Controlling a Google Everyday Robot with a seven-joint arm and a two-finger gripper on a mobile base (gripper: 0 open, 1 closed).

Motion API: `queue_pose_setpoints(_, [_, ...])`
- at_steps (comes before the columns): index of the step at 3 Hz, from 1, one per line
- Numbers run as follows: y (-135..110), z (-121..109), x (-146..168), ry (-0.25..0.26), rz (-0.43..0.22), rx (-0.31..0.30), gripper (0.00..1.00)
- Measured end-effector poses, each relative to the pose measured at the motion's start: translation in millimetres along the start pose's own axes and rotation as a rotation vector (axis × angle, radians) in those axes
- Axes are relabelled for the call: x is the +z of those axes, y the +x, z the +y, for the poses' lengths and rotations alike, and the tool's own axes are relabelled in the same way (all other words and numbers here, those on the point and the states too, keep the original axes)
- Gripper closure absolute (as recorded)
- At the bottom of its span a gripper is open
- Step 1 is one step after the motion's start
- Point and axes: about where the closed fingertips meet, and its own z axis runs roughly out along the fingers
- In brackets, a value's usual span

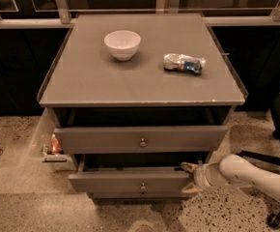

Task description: Open middle drawer

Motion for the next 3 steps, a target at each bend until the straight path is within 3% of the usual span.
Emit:
queue_pose_setpoints(2, [-3.1, -2.1, -5.2, 0.0, 0.0, 0.0, 0.88])
queue_pose_setpoints(3, [-3.3, 6.8, -8.8, -0.002, 0.006, 0.009, 1.0])
